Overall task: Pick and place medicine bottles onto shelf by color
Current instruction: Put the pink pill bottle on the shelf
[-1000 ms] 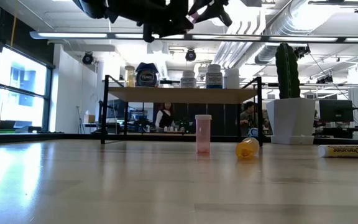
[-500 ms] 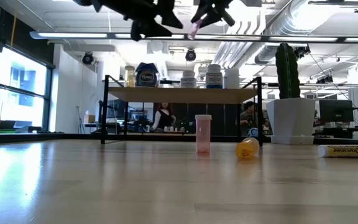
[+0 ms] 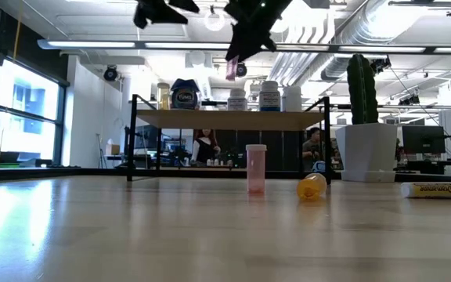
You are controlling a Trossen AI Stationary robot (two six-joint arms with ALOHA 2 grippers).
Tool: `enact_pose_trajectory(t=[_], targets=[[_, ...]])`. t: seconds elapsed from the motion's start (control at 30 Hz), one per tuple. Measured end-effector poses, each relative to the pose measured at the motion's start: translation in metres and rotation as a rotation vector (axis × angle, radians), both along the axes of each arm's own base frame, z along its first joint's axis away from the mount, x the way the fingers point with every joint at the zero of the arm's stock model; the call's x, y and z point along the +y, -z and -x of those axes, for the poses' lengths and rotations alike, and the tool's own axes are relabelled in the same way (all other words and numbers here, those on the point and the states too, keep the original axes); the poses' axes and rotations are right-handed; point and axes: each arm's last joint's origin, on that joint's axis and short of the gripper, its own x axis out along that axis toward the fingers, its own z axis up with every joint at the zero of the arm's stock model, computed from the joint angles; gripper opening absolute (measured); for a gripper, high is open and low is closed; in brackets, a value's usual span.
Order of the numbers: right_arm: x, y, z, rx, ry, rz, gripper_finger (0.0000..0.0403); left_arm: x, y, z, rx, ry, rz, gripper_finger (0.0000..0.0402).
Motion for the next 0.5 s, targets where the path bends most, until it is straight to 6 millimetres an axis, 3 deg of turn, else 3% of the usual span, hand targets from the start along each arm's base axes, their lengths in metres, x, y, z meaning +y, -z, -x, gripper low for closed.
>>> enact_pose_trajectory(t=[0.27, 0.5], targets=[[-0.001, 0.027, -0.024, 0.051, 0.024, 0.039, 0.0101, -0.012, -0.020, 0.030, -0.057, 0.000, -0.016, 0.0225], [-0.004, 0.050, -0.038, 0.112, 0.063, 0.058, 0.0101, -0.017, -0.025, 0.043, -0.066, 0.000, -0.017, 0.0225]])
